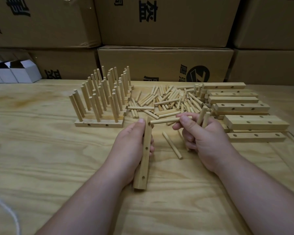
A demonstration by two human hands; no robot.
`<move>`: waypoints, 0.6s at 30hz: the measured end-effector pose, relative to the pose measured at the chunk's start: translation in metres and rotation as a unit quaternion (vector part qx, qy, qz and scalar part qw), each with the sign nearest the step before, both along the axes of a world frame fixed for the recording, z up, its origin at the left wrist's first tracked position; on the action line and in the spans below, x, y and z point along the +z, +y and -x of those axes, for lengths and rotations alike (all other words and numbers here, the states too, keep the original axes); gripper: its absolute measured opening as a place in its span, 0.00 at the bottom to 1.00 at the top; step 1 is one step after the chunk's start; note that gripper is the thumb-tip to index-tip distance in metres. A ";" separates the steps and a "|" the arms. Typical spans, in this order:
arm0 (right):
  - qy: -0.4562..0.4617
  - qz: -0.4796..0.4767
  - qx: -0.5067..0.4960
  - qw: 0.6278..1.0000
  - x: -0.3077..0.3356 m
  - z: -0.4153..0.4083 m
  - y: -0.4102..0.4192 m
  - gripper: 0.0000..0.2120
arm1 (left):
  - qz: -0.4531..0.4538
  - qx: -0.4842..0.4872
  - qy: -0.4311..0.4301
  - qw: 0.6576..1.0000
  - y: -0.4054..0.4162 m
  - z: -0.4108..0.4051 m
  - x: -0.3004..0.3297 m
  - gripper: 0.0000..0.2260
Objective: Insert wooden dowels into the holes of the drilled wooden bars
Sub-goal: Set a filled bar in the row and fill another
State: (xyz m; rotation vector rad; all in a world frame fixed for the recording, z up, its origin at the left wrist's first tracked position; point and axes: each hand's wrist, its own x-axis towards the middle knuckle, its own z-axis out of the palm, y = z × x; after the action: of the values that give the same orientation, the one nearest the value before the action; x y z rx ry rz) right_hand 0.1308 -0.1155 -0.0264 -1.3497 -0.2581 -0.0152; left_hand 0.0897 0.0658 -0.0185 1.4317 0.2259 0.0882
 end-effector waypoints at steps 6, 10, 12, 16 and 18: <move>-0.057 0.067 -0.069 0.994 0.000 0.006 0.004 0.04 | 0.026 -0.008 0.004 1.000 0.002 -0.001 -0.002 0.15; -0.133 0.141 -0.089 0.977 0.004 0.014 0.008 0.04 | 0.055 0.004 0.007 0.998 0.002 0.000 0.000 0.15; -0.152 0.167 -0.097 0.969 0.007 0.017 0.009 0.04 | 0.060 0.007 0.007 0.998 0.002 0.000 0.000 0.15; -0.171 0.183 -0.103 0.963 0.009 0.020 0.010 0.05 | 0.057 0.015 0.003 0.998 0.002 0.001 0.001 0.13; -0.173 0.185 -0.107 0.961 0.010 0.019 0.011 0.06 | 0.062 0.015 -0.001 0.998 0.003 0.002 0.003 0.12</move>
State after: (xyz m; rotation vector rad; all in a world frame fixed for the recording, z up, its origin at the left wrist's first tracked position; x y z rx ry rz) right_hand 0.1113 -0.1042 -0.0167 -1.7424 -0.4238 -0.4054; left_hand 0.0878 0.0685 -0.0160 1.3056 0.2470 0.0983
